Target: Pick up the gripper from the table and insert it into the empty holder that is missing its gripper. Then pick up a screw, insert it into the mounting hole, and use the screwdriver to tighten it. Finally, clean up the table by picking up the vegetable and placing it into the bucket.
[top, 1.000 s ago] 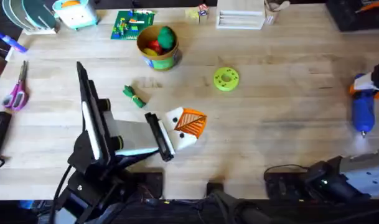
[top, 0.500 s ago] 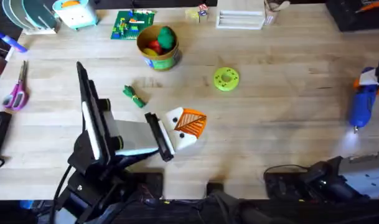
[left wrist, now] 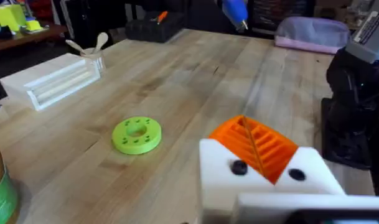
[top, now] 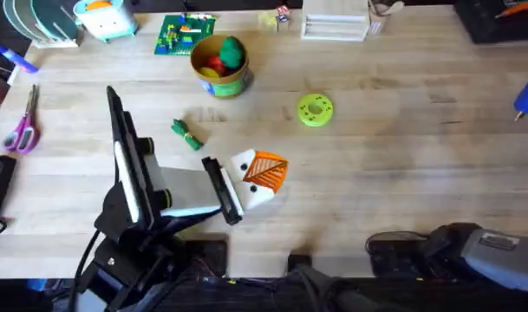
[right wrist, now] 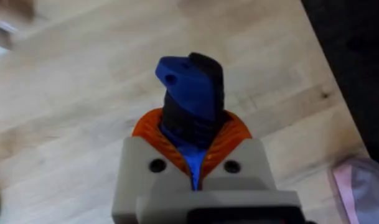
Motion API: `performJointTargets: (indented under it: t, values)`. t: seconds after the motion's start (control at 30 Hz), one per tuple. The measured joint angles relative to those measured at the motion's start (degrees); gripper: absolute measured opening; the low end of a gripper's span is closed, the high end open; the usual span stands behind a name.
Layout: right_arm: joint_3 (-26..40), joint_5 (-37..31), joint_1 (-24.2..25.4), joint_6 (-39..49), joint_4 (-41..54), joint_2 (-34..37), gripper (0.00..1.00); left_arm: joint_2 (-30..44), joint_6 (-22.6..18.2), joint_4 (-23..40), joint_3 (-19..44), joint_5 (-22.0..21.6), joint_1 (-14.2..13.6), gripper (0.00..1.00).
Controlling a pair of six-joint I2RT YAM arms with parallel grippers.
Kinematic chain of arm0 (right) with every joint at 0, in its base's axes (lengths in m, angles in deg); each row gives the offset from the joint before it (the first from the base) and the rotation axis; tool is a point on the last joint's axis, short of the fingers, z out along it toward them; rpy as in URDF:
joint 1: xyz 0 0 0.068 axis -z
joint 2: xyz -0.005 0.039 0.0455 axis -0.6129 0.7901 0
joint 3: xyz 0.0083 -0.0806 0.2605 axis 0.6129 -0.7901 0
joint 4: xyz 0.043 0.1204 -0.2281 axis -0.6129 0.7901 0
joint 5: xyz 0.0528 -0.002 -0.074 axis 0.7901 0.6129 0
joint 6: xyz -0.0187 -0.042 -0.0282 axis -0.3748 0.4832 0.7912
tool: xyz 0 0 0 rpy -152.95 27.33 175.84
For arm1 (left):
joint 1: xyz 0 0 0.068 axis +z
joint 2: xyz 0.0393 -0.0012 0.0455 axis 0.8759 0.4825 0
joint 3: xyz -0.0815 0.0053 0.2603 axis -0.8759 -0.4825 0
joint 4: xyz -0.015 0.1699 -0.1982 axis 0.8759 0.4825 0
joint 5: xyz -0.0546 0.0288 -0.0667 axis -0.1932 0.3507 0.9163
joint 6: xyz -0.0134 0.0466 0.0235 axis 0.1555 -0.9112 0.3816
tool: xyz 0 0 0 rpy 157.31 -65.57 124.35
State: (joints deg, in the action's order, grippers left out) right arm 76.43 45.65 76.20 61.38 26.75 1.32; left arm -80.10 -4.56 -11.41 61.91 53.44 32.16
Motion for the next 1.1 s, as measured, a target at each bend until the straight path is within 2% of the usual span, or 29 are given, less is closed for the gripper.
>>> performJointTargets:
  t: [0.1,0.23,0.37,0.57,0.77,1.1]
  values:
    - [-0.1,2.9,-3.2,-3.1,-1.8,-6.2,0.024,0.0,0.0,0.0,0.0,0.0,0.0,0.012]
    - [-2.5,4.6,-10.5,-5.5,-4.4,-13.7,0.024,0.0,0.0,0.0,0.0,0.0,0.0,0.012]
    - [-8.6,5.7,-21.7,-8.2,-11.4,-19.8,0.024,0.0,0.0,0.0,0.0,0.0,0.0,0.012]
    - [-18.6,6.9,-40.1,-14.9,-31.8,-26.8,0.024,0.0,0.0,0.0,0.0,0.0,0.0,0.012]
    - [-22.9,8.5,-56.5,-17.5,-40.3,-30.3,0.024,0.0,0.0,0.0,0.0,0.0,0.0,0.012]
    - [-30.0,11.0,-77.8,-18.3,-54.9,-29.7,0.024,0.0,0.0,0.0,0.0,0.0,0.0,0.012]
